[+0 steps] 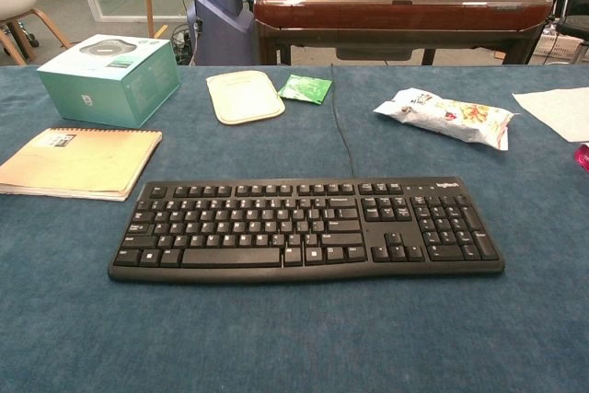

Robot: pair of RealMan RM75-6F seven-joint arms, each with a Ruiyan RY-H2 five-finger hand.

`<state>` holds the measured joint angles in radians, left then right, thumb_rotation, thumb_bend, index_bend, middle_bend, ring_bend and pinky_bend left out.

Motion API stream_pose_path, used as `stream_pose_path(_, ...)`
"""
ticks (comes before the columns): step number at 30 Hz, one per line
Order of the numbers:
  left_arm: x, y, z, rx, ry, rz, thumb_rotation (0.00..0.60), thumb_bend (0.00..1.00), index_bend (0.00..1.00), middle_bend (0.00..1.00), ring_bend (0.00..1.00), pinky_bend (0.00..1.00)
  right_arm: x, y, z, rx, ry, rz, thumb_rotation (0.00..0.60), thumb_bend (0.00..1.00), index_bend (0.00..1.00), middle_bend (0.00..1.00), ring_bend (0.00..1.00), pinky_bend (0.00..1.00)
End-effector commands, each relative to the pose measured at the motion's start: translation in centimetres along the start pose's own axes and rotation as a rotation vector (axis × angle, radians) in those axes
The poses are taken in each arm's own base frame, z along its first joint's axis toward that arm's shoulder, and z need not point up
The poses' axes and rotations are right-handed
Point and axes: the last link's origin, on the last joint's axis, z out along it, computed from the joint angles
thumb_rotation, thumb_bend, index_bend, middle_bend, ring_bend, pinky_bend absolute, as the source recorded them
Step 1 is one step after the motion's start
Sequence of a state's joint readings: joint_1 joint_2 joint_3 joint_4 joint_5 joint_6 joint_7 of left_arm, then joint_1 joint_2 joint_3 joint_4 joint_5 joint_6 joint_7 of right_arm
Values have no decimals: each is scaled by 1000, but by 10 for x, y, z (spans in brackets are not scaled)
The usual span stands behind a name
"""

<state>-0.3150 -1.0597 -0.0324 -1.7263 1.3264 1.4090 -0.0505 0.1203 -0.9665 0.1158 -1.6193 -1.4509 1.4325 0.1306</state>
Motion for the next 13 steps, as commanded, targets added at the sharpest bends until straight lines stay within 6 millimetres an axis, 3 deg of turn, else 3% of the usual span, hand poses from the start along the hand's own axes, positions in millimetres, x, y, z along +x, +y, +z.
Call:
stream_pose_path(1,0,-10,-14,42,20,10,464,242,44,96,138,143,0,0,0,4,-2,0,600,50,0,51,67,47)
stream_pose_path(6,0,-15,-33,74,32,1,501,242,44,96,138,128,0,-2,0,10,-5,0,600,50,0,51,67,47)
stream_pose_path(13,-3,-14,-39,74,18,16,532,242,44,96,137,128,-1,-3,-1,11,-11,-2,600,50,0,50,67,47)
